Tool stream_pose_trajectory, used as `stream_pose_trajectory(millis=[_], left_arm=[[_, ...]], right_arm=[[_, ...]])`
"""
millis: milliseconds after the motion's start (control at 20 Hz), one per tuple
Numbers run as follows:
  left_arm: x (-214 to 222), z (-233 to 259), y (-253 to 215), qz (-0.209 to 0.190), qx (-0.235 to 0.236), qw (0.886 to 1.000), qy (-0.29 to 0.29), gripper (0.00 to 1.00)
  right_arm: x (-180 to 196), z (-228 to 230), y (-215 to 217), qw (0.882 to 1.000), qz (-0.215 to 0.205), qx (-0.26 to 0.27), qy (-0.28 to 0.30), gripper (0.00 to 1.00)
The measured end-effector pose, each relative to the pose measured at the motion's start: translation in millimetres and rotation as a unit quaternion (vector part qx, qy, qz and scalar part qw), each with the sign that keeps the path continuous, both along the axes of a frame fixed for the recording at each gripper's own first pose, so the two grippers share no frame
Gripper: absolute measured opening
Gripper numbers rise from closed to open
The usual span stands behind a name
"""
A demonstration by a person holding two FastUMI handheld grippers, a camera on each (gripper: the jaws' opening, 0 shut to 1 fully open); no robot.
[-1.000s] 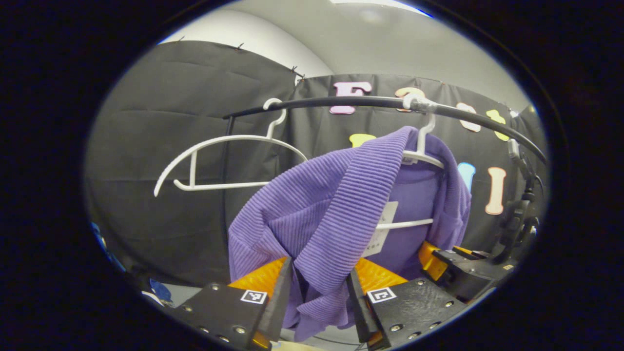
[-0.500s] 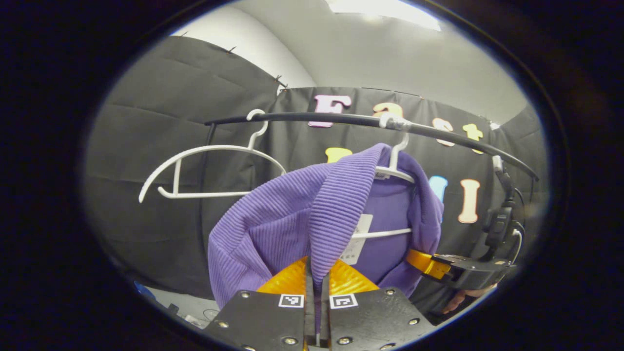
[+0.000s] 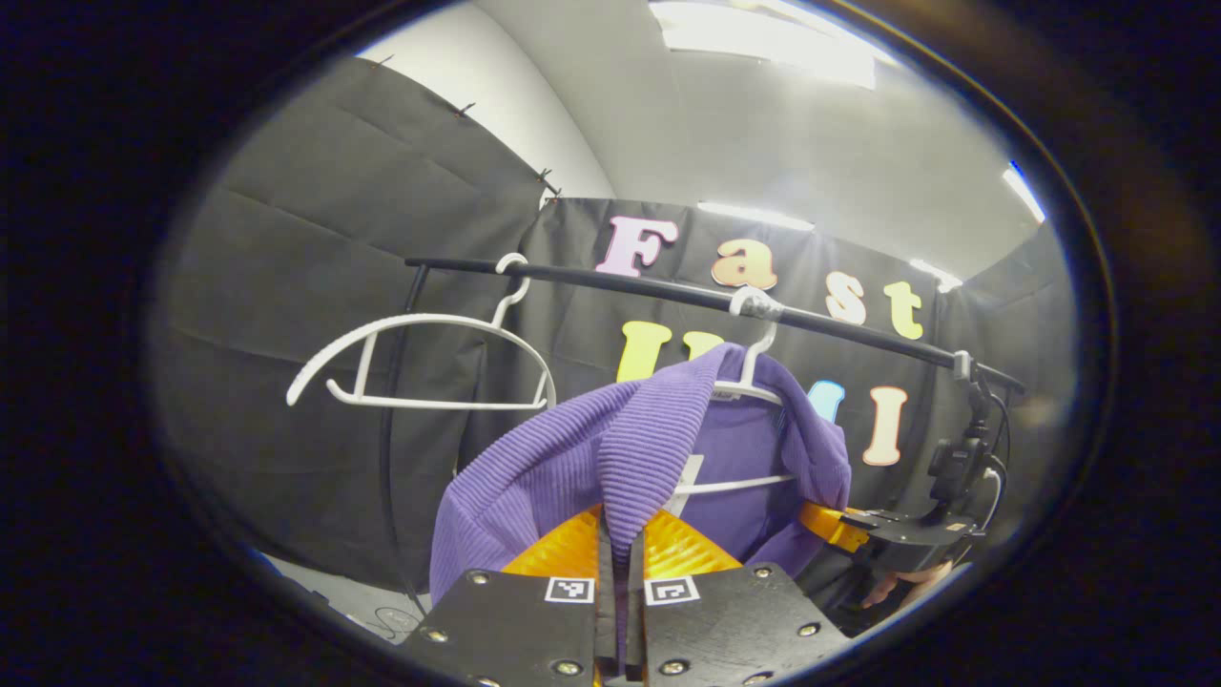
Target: Grasp the clothes on the hanger with both hands and then place them into the laundry hamper below.
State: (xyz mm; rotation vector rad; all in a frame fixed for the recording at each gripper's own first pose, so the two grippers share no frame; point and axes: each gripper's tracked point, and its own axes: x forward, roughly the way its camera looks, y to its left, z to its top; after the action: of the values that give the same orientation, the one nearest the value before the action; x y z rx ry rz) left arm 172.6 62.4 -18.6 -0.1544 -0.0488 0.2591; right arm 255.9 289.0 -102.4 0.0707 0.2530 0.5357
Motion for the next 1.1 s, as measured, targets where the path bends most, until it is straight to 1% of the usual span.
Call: stream_pose_trajectory(millis=[100,150,200,350,400,600,650,750,900,1000,1100], left_arm=[[-7.4,8.5,4.0,0.001,-0.005,1.000,-0.009,0.04],[-11.5,13.5,6.2,0.002,-0.002,1.000,-0.012,0.00],[-15.5,18.8,8.2,0.005,0.003,1.000,-0.016,0.04],[-25.7,42.3,19.6,0.024,0.017,0.999,-0.032,0.04],[-28.7,48.4,22.7,0.029,0.022,0.999,-0.037,0.11],[-29.5,68.6,42.5,0.051,0.047,0.996,-0.051,0.10],[-28.4,74.5,47.5,0.056,0.050,0.996,-0.056,0.04],[-25.1,88.8,58.6,0.063,0.049,0.994,-0.071,0.04],[-17.4,102.1,74.8,0.070,0.046,0.993,-0.086,0.04],[-14.0,112.6,82.5,0.070,0.052,0.992,-0.092,0.04],[-11.3,120.7,90.9,0.067,0.058,0.991,-0.097,0.04]], right_arm=[[3.2,5.8,-6.6,1.000,-0.009,-0.001,-0.011,0.00],[5.5,9.5,-10.1,1.000,-0.014,-0.001,-0.017,0.00],[7.3,12.9,-13.8,1.000,-0.018,0.000,-0.022,0.00],[11.3,25.5,-24.1,0.998,-0.033,-0.001,-0.048,0.00],[14.2,30.7,-27.1,0.997,-0.038,-0.003,-0.060,0.00],[28.9,46.3,-34.3,0.994,-0.058,-0.005,-0.094,0.00],[31.9,49.3,-35.0,0.993,-0.063,-0.004,-0.100,0.00],[40.5,57.4,-36.8,0.990,-0.071,-0.006,-0.120,0.00],[51.2,67.7,-32.3,0.986,-0.071,-0.018,-0.152,0.00],[54.5,74.6,-26.5,0.983,-0.068,-0.024,-0.171,0.00],[51.9,72.2,-17.1,0.981,-0.058,-0.038,-0.179,0.00]])
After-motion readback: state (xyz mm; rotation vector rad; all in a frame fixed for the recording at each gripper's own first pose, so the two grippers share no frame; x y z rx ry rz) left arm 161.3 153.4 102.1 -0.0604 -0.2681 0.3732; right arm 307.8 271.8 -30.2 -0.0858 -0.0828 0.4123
